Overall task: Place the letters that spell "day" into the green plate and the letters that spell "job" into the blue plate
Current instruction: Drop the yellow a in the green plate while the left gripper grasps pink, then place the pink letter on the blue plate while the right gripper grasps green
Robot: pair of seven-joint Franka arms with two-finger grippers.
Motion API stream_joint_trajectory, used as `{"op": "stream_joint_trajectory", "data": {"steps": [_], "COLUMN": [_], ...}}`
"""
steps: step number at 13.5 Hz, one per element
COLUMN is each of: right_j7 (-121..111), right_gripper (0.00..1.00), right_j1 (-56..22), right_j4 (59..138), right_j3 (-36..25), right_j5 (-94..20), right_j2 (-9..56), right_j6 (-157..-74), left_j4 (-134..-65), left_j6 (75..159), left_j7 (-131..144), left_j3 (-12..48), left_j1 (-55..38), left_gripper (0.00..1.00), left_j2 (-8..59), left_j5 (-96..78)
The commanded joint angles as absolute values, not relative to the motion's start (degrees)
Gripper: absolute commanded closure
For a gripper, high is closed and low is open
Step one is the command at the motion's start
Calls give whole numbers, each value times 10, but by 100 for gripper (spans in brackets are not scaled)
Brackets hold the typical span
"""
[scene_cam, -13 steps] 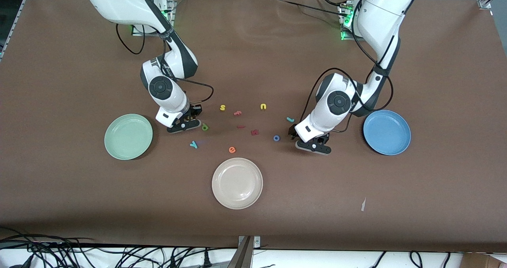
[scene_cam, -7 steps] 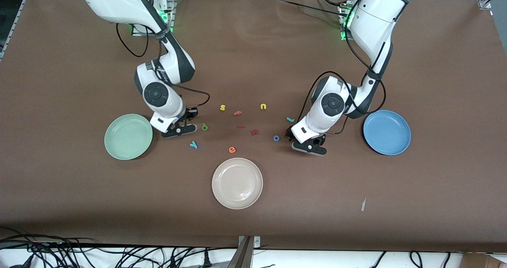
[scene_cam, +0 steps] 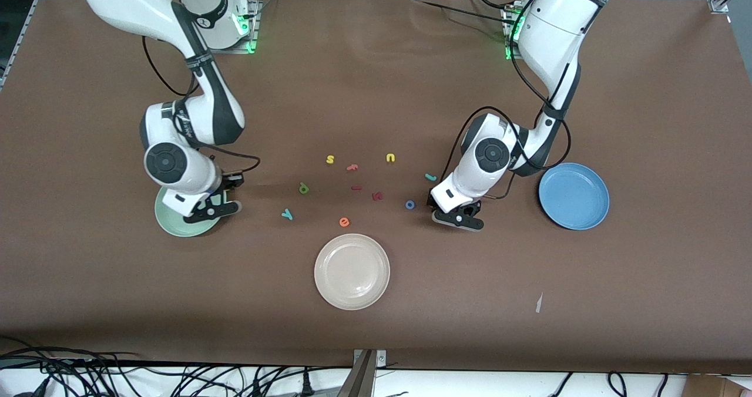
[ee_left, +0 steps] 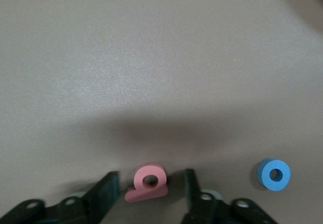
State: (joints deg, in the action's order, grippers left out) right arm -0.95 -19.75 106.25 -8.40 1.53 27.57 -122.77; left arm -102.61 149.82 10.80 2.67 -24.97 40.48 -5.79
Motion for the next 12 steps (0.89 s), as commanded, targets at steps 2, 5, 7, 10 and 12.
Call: {"op": "stream_joint_trajectory", "data": {"steps": [2, 5, 7, 10, 12], "right_j7": [-18, -4, 4, 94, 150], "right_gripper": [81, 6, 0, 0, 0], "right_j1": [-155, -144, -152, -156, -157], "right_j4": [1059, 1058, 1057, 1054, 1054], "right_j3": [-83, -82, -77, -43, -11], "right_j5": [12, 2, -20, -24, -25], "right_j2": [303, 312, 303, 294, 293], "right_j6": [-1277, -1281, -1277, -1263, -1263], "left_j4": [-1015, -1015, -1016, -1027, -1034], "left_j6": [1500, 1500, 1500, 1462, 1395], "left_j7": [109, 108, 108, 105, 101], "left_j3": [18, 18, 18, 18, 18], "left_j1": [-264, -262, -260, -218, -187], "left_gripper": [80, 97, 100, 100, 100], "left_j2": [418, 417, 412, 359, 316], "left_j5": [-74, -74, -74, -69, -68]}}
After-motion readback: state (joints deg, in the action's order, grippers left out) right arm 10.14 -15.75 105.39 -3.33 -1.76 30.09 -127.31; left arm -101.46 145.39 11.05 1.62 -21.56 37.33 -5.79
